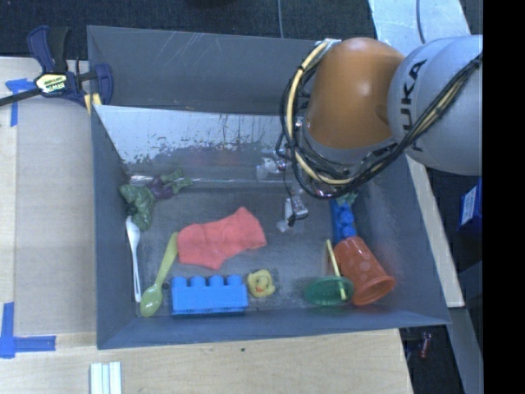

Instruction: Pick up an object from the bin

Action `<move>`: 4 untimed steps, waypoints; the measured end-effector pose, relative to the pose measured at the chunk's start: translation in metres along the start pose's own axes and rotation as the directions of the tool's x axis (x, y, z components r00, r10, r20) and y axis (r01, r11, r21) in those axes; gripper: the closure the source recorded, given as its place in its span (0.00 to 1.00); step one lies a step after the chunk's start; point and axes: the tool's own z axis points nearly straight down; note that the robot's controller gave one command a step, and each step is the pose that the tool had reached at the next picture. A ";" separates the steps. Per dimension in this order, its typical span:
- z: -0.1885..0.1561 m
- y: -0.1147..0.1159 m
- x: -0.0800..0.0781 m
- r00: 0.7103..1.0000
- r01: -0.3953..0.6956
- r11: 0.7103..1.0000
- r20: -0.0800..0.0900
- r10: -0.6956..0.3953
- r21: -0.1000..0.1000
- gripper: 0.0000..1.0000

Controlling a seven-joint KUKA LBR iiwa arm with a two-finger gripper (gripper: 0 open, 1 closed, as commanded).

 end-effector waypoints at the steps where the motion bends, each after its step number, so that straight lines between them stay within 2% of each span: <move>1: 0.022 0.026 -0.017 0.981 0.196 0.981 0.003 -0.196 -0.002 0.00; 2: 0.086 0.049 -0.007 0.984 0.176 0.984 0.008 -0.176 0.000 0.00; 3: 0.104 0.059 -0.007 0.967 0.256 0.967 0.018 -0.256 0.003 1.00; 4: 0.104 0.059 -0.007 0.967 0.256 0.967 0.018 -0.256 0.003 1.00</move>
Offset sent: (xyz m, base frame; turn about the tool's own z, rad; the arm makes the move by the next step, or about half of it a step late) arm -0.0119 0.0563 -0.1071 -0.1580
